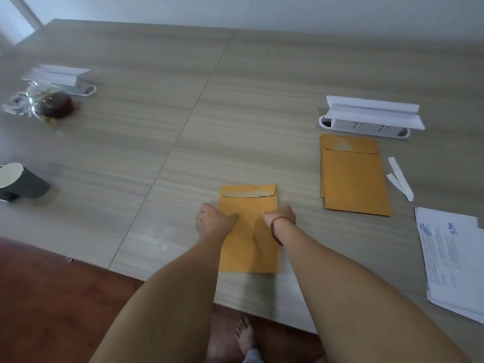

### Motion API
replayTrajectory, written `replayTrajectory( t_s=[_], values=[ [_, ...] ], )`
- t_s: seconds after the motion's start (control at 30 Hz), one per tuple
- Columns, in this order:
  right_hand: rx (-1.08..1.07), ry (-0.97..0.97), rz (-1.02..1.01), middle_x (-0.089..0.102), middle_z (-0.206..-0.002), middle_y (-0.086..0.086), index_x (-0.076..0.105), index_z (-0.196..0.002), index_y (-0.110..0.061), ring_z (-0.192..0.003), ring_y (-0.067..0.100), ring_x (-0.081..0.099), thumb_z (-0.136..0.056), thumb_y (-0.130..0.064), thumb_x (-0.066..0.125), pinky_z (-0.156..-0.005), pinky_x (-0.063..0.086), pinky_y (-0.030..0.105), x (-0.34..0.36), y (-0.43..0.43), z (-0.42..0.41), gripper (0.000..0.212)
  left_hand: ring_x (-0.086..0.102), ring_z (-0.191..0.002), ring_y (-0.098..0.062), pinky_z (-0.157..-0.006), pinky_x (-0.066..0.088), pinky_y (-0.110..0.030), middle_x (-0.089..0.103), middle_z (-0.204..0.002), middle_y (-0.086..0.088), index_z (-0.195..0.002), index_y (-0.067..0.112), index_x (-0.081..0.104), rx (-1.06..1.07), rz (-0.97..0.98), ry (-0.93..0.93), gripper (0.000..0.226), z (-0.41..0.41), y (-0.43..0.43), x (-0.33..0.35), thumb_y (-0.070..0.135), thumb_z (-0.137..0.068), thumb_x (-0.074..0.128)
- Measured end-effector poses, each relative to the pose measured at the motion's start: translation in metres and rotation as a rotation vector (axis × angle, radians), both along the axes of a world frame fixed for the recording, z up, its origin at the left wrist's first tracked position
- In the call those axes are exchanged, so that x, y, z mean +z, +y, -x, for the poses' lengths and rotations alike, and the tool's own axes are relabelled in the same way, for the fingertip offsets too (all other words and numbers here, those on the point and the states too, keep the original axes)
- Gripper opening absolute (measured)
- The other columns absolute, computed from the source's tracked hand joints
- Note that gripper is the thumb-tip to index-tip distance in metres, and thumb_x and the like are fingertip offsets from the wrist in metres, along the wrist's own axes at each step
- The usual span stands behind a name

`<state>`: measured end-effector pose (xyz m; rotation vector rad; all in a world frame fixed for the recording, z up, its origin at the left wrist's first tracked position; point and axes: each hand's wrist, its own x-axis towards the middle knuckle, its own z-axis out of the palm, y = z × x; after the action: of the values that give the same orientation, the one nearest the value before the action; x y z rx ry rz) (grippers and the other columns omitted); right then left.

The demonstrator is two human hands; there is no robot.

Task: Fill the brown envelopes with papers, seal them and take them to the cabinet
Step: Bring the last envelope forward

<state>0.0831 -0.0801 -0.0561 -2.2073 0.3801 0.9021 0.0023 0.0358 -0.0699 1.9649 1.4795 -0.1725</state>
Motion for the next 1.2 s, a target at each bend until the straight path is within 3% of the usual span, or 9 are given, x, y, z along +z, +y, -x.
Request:
replayTrajectory(
  t_s=[0.17,0.23,0.37,0.47,0.6,0.7,0.9,1.07,1.2],
  values=[
    [0.032,0.020,-0.002,0.053,-0.134,0.017,0.044,-0.134,-0.001,-0.121,0.033,0.055,-0.093,-0.006,0.054,-0.090,0.048,0.035,0.009,-0.018,0.003,0.043,0.065,-0.093,-0.030,-0.080,0.058,-0.040,0.067,-0.097,-0.012,-0.102,0.003,0.064,0.046,0.156,-0.075,0.057,-0.008,-0.014,0.008,0.047,-0.068,0.078],
    [0.016,0.005,-0.012,0.050,-0.136,0.017,0.038,-0.138,-0.002,-0.122,0.033,0.053,-0.092,-0.001,0.049,-0.094,0.048,0.037,0.015,-0.034,-0.001,0.048,0.066,-0.088,-0.030,-0.079,0.059,-0.042,0.066,-0.089,-0.009,-0.097,0.004,0.063,0.039,0.234,-0.093,0.053,-0.012,-0.027,0.014,0.046,-0.068,0.077],
    [0.011,0.002,-0.059,0.040,-0.147,0.015,0.023,-0.149,-0.005,-0.132,0.033,0.044,-0.096,-0.003,0.043,-0.104,0.041,0.040,0.027,-0.084,-0.012,0.057,0.063,-0.094,-0.032,-0.084,0.057,-0.044,0.061,-0.096,-0.010,-0.098,0.008,0.053,-0.046,0.249,-0.072,0.052,-0.022,-0.072,0.023,0.046,-0.070,0.076],
    [-0.048,-0.042,-0.051,0.047,-0.140,0.017,0.029,-0.145,-0.004,-0.125,0.034,0.050,-0.094,-0.004,0.048,-0.099,0.045,0.040,0.033,-0.133,-0.016,0.054,0.060,-0.090,-0.028,-0.084,0.056,-0.039,0.060,-0.096,-0.008,-0.106,0.007,0.055,-0.132,0.238,-0.088,0.051,-0.034,-0.120,0.029,0.043,-0.075,0.073],
    [-0.061,-0.082,0.040,0.045,-0.142,0.018,0.020,-0.148,-0.005,-0.127,0.034,0.048,-0.091,-0.003,0.052,-0.099,0.045,0.040,0.032,-0.197,-0.018,0.065,0.062,-0.094,-0.030,-0.084,0.056,-0.039,0.058,-0.093,-0.007,-0.099,0.009,0.054,-0.235,0.219,-0.091,0.042,-0.050,-0.184,0.029,0.039,-0.077,0.072],
    [-0.035,-0.086,0.106,0.047,-0.139,0.017,0.028,-0.143,-0.006,-0.126,0.034,0.050,-0.090,-0.005,0.054,-0.099,0.045,0.040,0.023,-0.239,-0.016,0.060,0.061,-0.096,-0.029,-0.082,0.056,-0.038,0.062,-0.099,-0.008,-0.097,0.010,0.053,-0.306,0.175,-0.059,0.041,-0.049,-0.223,0.021,0.039,-0.075,0.073],
    [0.157,-0.210,0.328,0.045,-0.136,0.012,0.040,-0.135,-0.014,-0.126,0.030,0.046,-0.089,-0.015,0.056,-0.099,0.043,0.038,0.003,-0.280,-0.007,0.049,0.044,-0.125,-0.032,-0.103,0.040,-0.039,0.046,-0.130,-0.015,-0.126,0.008,0.040,-0.385,-0.024,0.050,0.067,-0.039,-0.260,0.006,0.039,-0.077,0.074],
    [0.332,-0.376,0.318,0.046,-0.128,0.012,0.047,-0.130,-0.019,-0.118,0.030,0.047,-0.094,-0.016,0.048,-0.092,0.046,0.037,-0.012,-0.283,-0.014,0.036,0.045,-0.119,-0.029,-0.098,0.042,-0.038,0.045,-0.124,-0.010,-0.121,0.012,0.044,-0.558,-0.071,-0.060,0.046,-0.043,-0.263,-0.001,0.034,-0.086,0.064],
    [0.449,-0.380,0.299,0.039,-0.136,0.013,0.031,-0.146,-0.024,-0.123,0.031,0.044,-0.095,-0.008,0.040,-0.097,0.045,0.039,-0.015,-0.286,-0.023,0.054,0.045,-0.122,-0.032,-0.098,0.044,-0.043,0.045,-0.129,-0.012,-0.136,0.018,0.036,-0.658,-0.082,-0.044,0.057,-0.052,-0.260,-0.006,0.040,-0.088,0.058]
  ],
)
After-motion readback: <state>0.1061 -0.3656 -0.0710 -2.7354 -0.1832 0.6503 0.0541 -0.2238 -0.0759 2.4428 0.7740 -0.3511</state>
